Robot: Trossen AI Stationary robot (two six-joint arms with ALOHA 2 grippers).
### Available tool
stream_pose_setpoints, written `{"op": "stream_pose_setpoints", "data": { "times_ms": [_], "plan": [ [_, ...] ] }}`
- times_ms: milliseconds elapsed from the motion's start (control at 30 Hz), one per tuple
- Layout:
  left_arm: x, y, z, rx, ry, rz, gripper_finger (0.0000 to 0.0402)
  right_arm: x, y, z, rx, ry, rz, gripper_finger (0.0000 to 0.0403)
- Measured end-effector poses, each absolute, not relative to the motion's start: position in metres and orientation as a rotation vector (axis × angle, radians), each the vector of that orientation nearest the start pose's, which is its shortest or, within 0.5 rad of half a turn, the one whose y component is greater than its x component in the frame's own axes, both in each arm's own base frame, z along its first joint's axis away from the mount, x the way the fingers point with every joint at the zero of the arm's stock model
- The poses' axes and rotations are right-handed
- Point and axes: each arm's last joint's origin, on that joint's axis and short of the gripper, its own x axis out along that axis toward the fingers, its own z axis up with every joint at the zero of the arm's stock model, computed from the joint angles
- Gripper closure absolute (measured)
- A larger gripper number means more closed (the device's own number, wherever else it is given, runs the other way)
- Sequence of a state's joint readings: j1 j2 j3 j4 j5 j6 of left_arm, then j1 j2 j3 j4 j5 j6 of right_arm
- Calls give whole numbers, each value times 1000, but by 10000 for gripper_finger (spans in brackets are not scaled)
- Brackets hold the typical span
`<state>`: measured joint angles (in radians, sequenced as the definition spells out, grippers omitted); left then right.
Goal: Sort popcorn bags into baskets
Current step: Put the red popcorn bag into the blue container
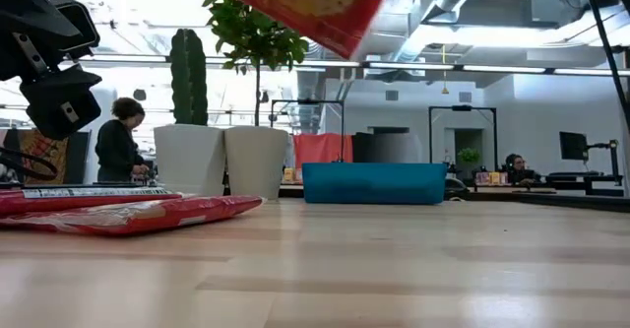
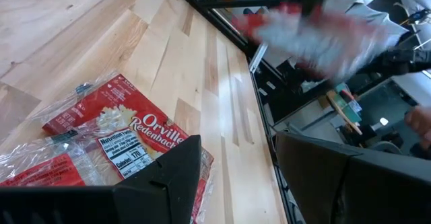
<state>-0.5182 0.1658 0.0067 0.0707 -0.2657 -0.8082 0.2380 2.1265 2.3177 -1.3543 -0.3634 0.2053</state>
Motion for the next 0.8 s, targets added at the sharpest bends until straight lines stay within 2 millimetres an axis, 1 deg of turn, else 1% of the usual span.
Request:
{"op": "stream_pose_setpoints", "data": {
  "times_ms": [133,233,400,533,667,800],
  "plan": [
    [96,-46,159,-769,179,-205,219,402,68,372,273,1154,315,403],
    [96,-46,159,-769,180,-205,219,388,33,390,290,1129,235,403],
    [96,-46,159,-774,182,-209,219,357,-25,421,367,1054,104,403],
    [96,-46,159,-778,182,-209,219,328,-64,443,401,966,16,403],
    [96,-46,159,-778,182,-209,219,308,-97,452,413,913,-40,403],
    [96,-46,159,-778,178,-200,219,294,-130,454,443,875,-55,403]
  ]
}}
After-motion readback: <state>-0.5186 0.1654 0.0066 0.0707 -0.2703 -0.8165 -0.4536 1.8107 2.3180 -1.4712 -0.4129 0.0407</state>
